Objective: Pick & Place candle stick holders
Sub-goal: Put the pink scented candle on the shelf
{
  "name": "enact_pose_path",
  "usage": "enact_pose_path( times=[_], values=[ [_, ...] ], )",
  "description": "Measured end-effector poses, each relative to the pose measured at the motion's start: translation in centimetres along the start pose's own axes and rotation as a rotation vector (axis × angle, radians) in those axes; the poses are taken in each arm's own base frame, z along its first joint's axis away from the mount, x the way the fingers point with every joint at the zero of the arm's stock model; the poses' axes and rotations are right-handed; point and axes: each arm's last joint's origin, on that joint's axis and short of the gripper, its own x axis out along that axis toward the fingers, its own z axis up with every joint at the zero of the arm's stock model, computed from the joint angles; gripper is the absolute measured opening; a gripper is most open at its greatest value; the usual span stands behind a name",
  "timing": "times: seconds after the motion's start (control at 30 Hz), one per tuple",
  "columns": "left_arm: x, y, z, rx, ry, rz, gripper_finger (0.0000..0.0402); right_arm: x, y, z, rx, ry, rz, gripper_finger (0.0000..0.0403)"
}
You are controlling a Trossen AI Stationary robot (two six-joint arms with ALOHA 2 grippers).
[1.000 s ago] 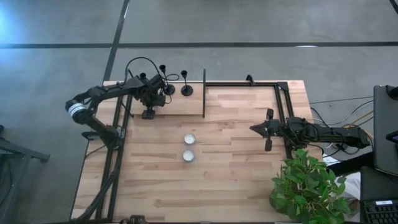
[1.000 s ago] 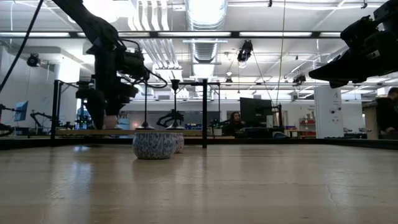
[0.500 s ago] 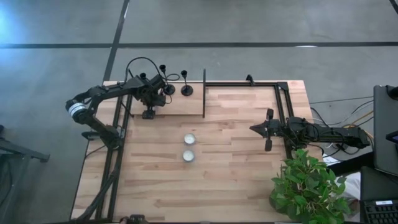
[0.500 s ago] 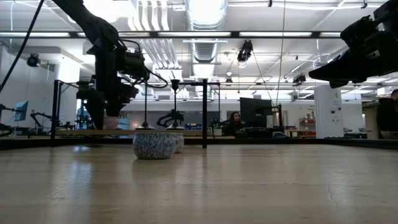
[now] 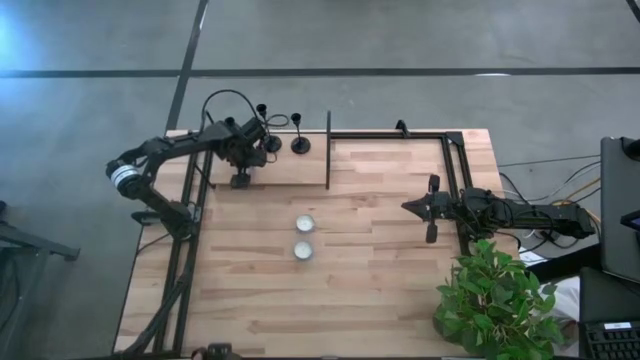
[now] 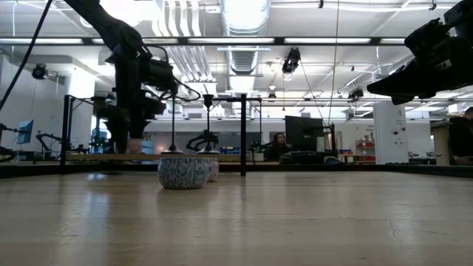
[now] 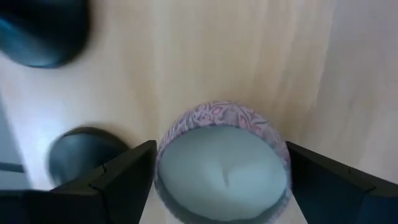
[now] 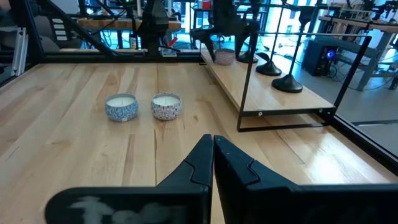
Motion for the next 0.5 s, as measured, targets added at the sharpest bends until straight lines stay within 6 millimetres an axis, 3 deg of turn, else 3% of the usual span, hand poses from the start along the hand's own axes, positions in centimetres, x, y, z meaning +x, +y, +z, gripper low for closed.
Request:
enact_pose_path(
  times=[0.5],
  values=[
    [-0.52, 0.34, 0.12, -0.047, 0.025, 0.037, 0.0339, 0.00, 0.00, 0.00, 0.000, 0.000, 0.000, 0.0008]
  ],
)
